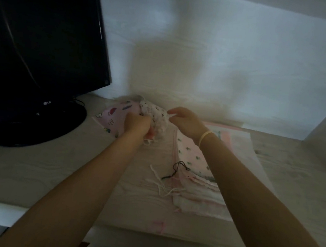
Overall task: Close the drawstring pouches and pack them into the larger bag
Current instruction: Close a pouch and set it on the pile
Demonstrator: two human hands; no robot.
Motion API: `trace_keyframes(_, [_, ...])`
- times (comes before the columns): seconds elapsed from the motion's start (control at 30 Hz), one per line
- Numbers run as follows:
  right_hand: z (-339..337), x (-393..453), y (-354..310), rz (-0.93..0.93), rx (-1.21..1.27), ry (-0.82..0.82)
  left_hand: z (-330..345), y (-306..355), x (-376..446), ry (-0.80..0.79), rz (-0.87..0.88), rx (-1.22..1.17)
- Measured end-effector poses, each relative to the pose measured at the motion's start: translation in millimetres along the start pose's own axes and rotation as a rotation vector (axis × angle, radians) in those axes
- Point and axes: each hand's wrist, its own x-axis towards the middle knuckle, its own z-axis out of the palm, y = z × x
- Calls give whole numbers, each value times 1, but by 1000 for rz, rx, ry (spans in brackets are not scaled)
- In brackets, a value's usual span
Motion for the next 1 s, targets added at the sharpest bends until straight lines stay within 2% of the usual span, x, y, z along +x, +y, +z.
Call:
trace_keyframes(0.07, [-8, -7, 8, 28, -13, 19, 8, 0, -15, 78, 132, 49])
trace_keyframes(0.13, [-18, -17, 15, 76, 16, 22, 20, 4, -36, 68, 271, 126])
trace_keyframes(0.23, [-32, -32, 24, 176, -2, -73, 38, 6, -55, -186, 383, 437])
trace_keyframes(0.3, [-38, -44, 34, 257, -64, -168, 50, 1, -64, -417, 379, 709])
trace_keyframes(0.37, [-42, -56, 46, 298, -165, -228, 57, -7, -68, -570, 387, 935])
trace_keyframes(0.5, [-45, -78, 65, 165, -449, -309, 59, -11, -80, -733, 442, 1188])
trace_keyframes(0.57, [-44, -88, 70, 106, -558, -322, 61, -13, -86, -719, 470, 1252])
trace_keyframes(0.63, [-41, -93, 76, 107, -566, -292, 63, -14, -91, -681, 506, 1323])
trace_keyframes(0.7, [-35, -92, 80, 87, -618, -248, 64, -18, -92, -592, 536, 1347])
trace_keyframes(0.83, [-29, -93, 78, 66, -720, -175, 63, -27, -92, -405, 514, 1212])
trace_keyframes(1.0, [-27, -94, 76, 87, -780, -107, 55, -30, -91, -451, 364, 1052])
